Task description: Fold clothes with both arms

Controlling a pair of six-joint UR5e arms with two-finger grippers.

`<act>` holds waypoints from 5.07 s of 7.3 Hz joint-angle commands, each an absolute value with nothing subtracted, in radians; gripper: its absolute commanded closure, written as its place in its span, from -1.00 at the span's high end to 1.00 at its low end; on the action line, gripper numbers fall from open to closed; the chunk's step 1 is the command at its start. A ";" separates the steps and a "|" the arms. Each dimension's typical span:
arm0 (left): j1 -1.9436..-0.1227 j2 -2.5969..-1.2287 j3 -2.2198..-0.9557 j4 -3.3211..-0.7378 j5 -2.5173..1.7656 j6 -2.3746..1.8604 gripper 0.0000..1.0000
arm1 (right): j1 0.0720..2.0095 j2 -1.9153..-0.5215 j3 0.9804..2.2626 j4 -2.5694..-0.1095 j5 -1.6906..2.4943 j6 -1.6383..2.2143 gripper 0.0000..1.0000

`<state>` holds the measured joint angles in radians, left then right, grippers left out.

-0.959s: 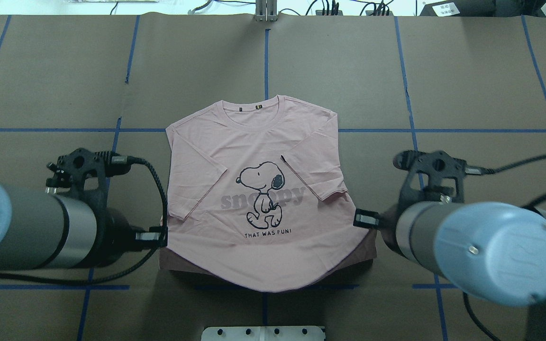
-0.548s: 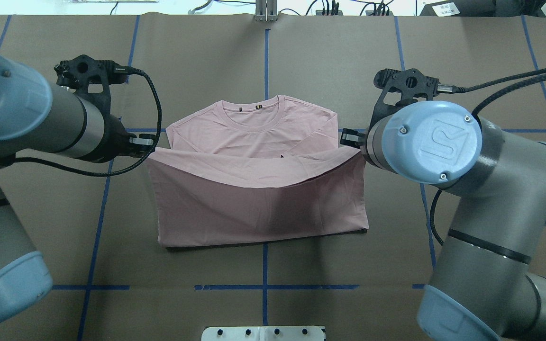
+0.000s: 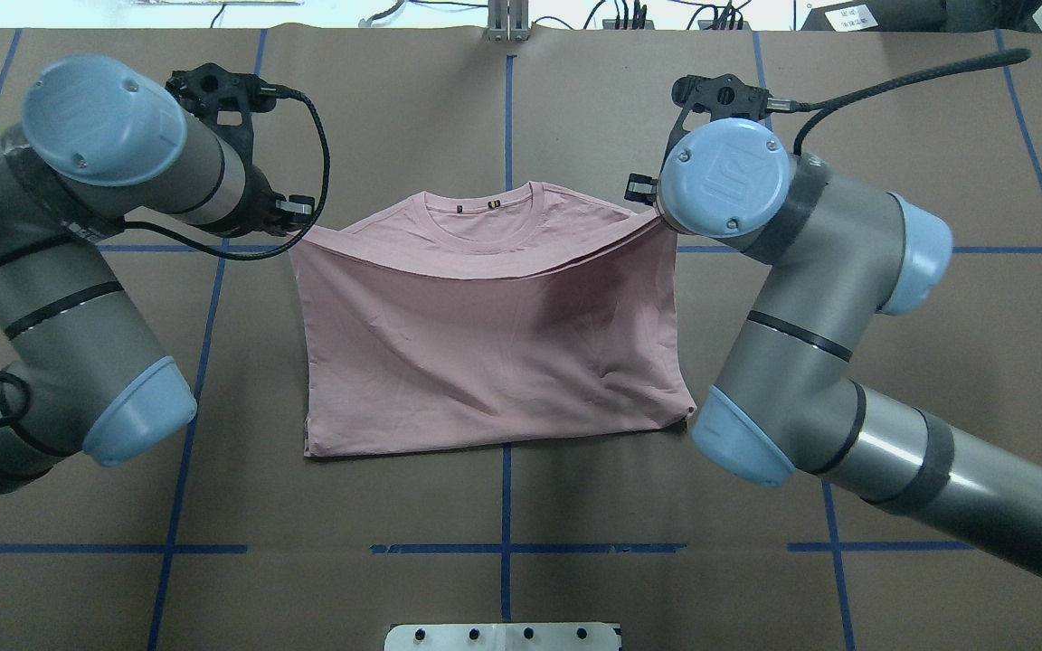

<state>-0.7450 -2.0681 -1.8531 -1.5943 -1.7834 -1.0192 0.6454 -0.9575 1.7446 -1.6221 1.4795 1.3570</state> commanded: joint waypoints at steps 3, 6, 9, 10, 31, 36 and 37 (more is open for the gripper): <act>-0.762 -2.097 -1.537 -1.879 -1.781 -0.947 -0.55 | 0.707 -0.849 1.281 -1.310 1.522 1.321 0.23; -0.799 -2.085 -1.601 -1.876 -1.795 -0.810 1.00 | 0.770 -0.828 1.305 -1.312 1.666 1.197 1.00; -0.789 -1.941 -1.841 -1.873 -1.903 -0.839 1.00 | 0.810 -0.941 1.466 -1.307 1.763 1.054 1.00; -0.769 -1.869 -1.936 -1.879 -1.905 -0.932 1.00 | 0.810 -0.960 1.507 -1.315 1.766 1.054 1.00; -0.342 -1.799 -1.922 -1.867 -1.675 -1.425 -1.00 | 0.808 -0.989 1.539 -1.308 1.756 1.065 1.00; -0.525 -1.789 -1.901 -1.868 -1.675 -1.142 -1.00 | 0.805 -0.989 1.540 -1.308 1.756 1.071 1.00; -0.594 -1.796 -1.837 -1.878 -1.677 -1.053 -1.00 | 0.804 -0.989 1.542 -1.307 1.755 1.072 1.00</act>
<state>-0.5090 -1.7899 -1.8977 -1.8699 -1.6749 -1.1673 0.8053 -0.9891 1.5410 -1.3082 1.7561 1.0704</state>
